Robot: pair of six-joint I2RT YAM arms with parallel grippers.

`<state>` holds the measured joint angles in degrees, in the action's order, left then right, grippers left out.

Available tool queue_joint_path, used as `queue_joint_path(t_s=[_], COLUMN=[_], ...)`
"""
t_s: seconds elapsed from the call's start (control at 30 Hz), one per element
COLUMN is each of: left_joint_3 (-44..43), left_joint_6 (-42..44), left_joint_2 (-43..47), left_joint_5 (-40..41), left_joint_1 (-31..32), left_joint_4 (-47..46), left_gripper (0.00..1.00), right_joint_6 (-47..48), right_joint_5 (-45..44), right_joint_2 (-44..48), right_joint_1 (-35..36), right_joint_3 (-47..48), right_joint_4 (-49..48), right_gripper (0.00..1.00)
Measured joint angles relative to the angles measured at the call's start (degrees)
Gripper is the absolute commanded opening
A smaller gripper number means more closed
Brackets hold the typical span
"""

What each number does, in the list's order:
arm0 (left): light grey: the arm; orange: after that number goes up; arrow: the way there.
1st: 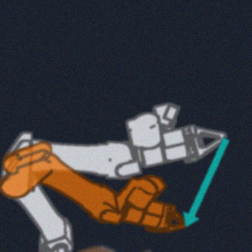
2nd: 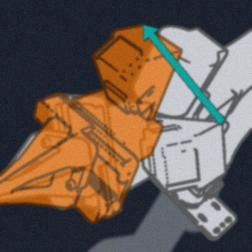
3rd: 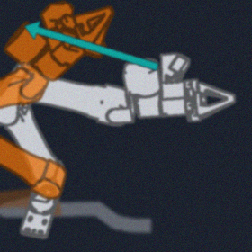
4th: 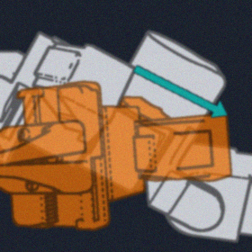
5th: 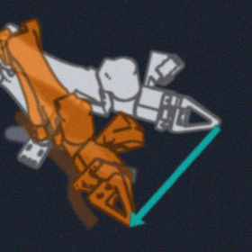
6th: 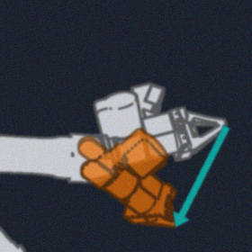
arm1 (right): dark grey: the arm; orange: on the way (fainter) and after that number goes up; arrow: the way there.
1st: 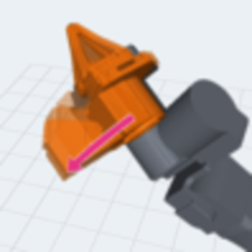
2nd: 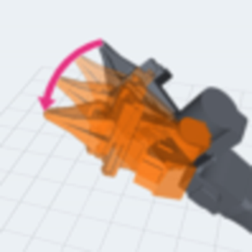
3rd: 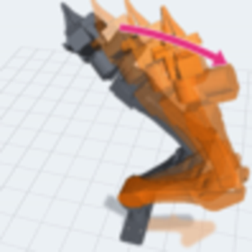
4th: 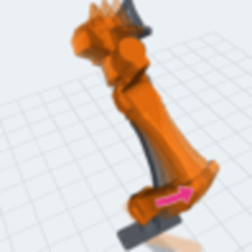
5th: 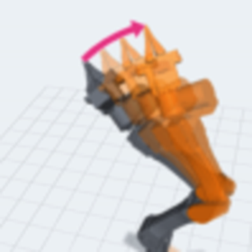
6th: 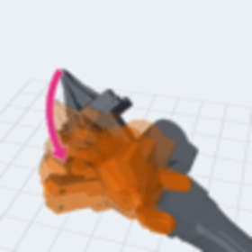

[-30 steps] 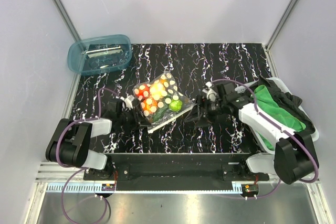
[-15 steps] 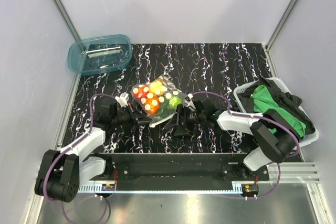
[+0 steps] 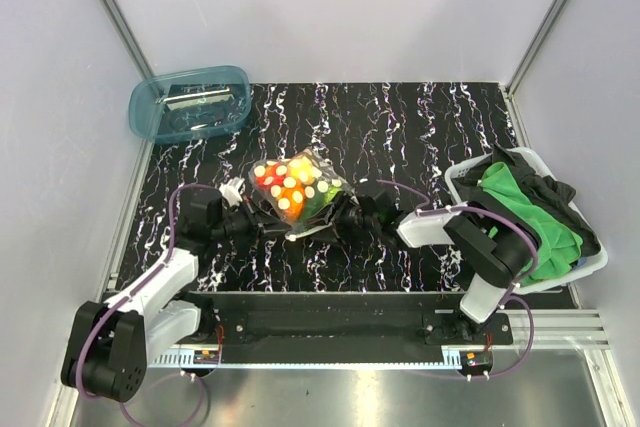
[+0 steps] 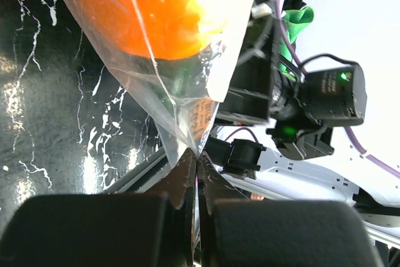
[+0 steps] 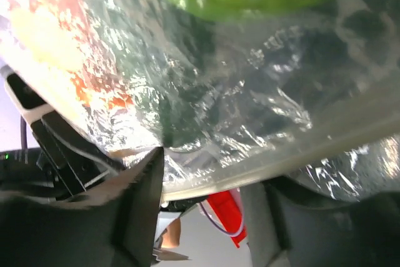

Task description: Open the zip-top bag and remove the fake food

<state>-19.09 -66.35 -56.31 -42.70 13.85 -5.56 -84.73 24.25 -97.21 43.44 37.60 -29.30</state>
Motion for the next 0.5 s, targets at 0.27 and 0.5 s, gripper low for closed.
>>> queue_joint_path(t_s=[0.27, 0.5], left_joint_3=[-1.7, -12.83], left_joint_6=[3.37, 20.22], left_joint_2=[0.74, 7.85], left_joint_5=[0.57, 7.19], left_joint_1=[0.92, 2.56], left_joint_4=[4.28, 22.58], left_gripper=[0.36, 0.72], right_joint_6=[-5.07, -6.29], right_joint_5=[0.09, -2.38], right_joint_2=[-1.33, 9.9], right_joint_1=[0.13, -0.15], right_joint_3=[6.32, 14.78], right_joint_4=[5.14, 27.87], right_gripper=[0.0, 0.0])
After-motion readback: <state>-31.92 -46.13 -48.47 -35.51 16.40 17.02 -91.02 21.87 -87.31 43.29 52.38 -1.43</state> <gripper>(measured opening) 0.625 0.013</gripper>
